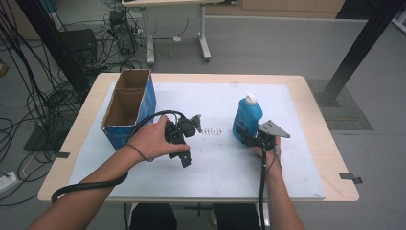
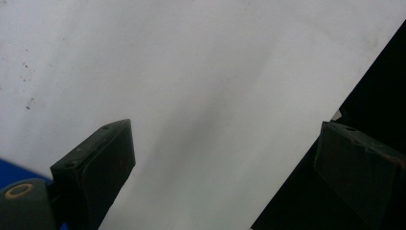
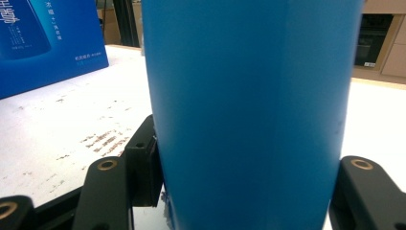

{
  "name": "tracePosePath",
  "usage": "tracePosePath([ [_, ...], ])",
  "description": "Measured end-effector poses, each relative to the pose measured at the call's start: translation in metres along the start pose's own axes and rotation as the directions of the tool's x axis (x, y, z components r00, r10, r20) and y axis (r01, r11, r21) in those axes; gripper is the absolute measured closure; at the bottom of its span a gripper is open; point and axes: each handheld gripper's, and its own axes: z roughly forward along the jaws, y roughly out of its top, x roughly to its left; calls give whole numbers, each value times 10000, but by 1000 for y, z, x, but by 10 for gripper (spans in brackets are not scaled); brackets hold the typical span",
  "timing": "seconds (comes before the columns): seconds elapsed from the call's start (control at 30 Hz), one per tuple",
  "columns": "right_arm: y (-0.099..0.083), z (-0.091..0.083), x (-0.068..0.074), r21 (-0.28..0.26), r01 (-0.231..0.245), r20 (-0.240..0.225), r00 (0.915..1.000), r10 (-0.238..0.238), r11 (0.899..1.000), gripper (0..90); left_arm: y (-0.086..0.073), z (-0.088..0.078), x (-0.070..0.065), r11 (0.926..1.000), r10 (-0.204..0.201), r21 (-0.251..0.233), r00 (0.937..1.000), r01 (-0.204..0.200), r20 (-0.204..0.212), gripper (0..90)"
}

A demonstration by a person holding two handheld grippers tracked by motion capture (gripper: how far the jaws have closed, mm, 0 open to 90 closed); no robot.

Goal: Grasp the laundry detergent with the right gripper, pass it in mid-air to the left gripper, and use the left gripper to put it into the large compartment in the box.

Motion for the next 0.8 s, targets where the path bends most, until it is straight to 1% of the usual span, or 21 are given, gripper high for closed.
tracePosePath([
  [0.37, 0, 0, 0, -1, -4, -8, 10000, 4, 10000, 403, 0, 1, 0, 10000, -25, -23, 10000, 25, 22, 74],
  [0.47, 0, 0, 0, -2, -7, -11, 10000, 7, 10000, 404, 0, 1, 0, 10000, 31, -21, 10000, -31, 5, 74],
  [0.8, 0, 0, 0, 3, -3, -19, 10000, 3, 10000, 404, 0, 1, 0, 10000, 37, -23, 10000, -37, 30, 75],
])
